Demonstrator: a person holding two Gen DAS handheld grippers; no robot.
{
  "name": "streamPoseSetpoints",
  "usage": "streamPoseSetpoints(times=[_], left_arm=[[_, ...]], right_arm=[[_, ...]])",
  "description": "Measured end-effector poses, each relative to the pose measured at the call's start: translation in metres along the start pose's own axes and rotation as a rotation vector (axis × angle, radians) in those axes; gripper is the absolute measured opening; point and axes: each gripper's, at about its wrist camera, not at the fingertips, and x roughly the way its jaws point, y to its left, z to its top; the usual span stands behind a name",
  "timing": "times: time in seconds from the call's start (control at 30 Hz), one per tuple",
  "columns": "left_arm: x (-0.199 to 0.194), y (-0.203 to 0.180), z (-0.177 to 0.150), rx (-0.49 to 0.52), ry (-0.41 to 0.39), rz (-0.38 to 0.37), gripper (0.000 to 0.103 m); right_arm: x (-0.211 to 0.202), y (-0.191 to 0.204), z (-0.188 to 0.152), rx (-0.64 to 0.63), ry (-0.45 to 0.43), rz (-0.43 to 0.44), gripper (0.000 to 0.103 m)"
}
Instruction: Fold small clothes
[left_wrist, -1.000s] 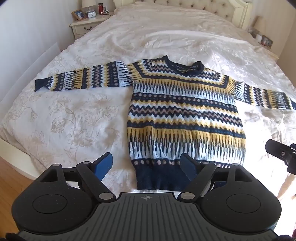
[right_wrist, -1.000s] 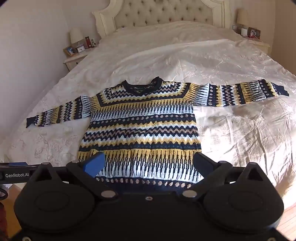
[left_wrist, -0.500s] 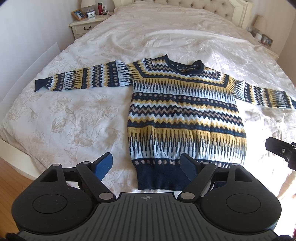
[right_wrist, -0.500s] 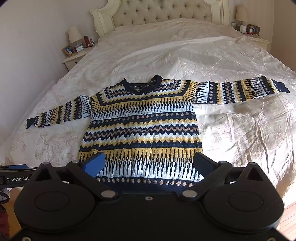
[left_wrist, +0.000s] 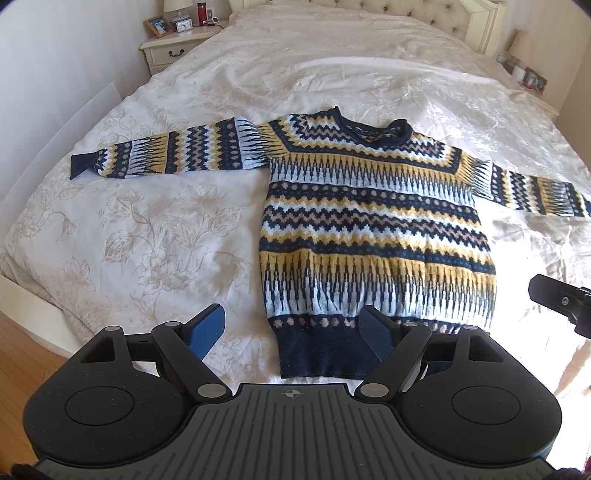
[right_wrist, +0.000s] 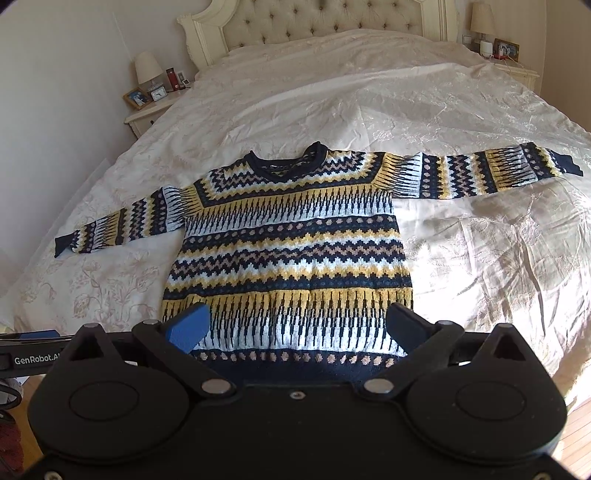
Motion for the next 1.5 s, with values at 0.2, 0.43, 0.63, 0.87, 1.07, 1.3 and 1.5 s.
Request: streamPoseSetpoints(times=[0.2, 0.43, 0.63, 0.87, 1.07, 1.3, 1.5], left_arm=[[0.001, 0.005, 0.004, -0.004, 0.000, 0.000, 0.079], [0.004, 0.003, 0.006, 0.001, 0.003, -0.005, 0.079], [0.008, 0.001, 0.009, 0.011, 0.008, -0.011, 0.079], [0.010, 0.002, 0.008, 0.013, 0.010, -0.014, 0.079], [0.015, 0.001, 0.013, 0.012, 0.005, -0.016, 0.079], [0.026, -0.008, 0.024, 0.025, 0.017, -0.018, 0.079], [0.038, -0.018, 0.036, 0.032, 0.026, -0.014, 0.079]], right_arm=[[0.002, 0.001, 0.003, 0.009, 0.005, 0.003, 0.102], [0.003, 0.001, 0.004, 0.010, 0.006, 0.004, 0.102], [0.008, 0.000, 0.004, 0.022, 0.008, 0.000, 0.102], [0.012, 0.001, 0.005, 0.042, 0.019, 0.002, 0.102], [0.015, 0.002, 0.011, 0.051, 0.022, 0.005, 0.102], [0.025, -0.010, 0.019, 0.073, 0.029, 0.000, 0.102], [0.045, -0.030, 0.031, 0.097, 0.061, 0.003, 0.102]])
